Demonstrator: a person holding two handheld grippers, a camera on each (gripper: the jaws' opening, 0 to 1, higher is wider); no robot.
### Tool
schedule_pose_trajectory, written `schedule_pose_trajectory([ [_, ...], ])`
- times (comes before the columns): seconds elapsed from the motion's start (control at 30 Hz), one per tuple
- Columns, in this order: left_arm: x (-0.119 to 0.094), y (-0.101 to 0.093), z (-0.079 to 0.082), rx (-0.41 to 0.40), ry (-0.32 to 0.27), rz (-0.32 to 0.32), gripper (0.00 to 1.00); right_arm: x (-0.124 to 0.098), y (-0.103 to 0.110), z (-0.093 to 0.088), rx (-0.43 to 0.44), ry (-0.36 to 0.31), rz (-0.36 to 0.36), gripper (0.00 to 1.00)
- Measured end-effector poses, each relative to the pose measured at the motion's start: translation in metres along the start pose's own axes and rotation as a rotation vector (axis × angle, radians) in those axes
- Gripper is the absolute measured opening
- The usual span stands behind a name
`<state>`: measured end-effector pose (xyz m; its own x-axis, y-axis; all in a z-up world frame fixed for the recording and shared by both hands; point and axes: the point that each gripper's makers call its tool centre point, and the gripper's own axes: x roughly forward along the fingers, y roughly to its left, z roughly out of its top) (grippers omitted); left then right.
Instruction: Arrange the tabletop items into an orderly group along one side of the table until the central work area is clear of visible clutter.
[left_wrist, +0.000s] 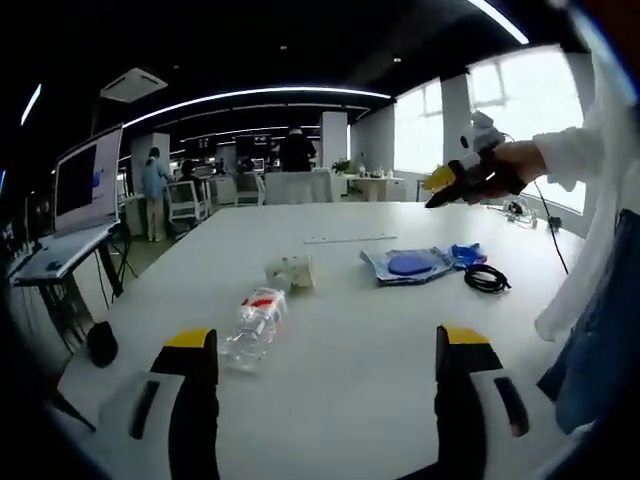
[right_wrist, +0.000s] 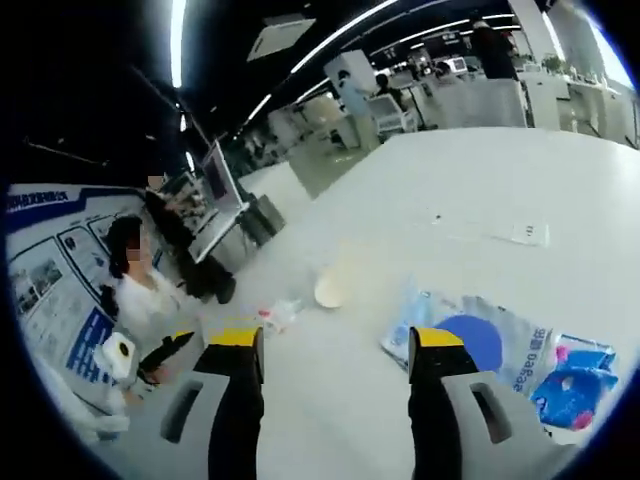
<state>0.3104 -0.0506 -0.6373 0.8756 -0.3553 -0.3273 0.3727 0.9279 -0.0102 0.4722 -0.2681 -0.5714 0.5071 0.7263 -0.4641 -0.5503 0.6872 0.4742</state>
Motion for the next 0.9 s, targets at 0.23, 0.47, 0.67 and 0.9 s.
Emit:
schedule_pose_trajectory([
  [0.23,0.001,0.001,-0.006,0.018,0.031,0.006,0.86,0.02,0.013,0.019,0.022,-0.004,0.014,0.53],
  [0.47,0.0,0.004,-0.01,0.028,0.049,0.017,0.84,0.065,0.029,0.007,0.055,0.046,0.057,0.5],
  [0.67,-0.001,0.0,-0.008,0.07,0.042,0.01,0.79,0.103,0.03,-0.003,0.115,0.078,0.055,0.47],
  [0.9,0.0,0.003,-0.012,0.074,0.069,0.018,0.79,0.135,0.028,-0.016,0.166,0.127,0.075,0.48],
])
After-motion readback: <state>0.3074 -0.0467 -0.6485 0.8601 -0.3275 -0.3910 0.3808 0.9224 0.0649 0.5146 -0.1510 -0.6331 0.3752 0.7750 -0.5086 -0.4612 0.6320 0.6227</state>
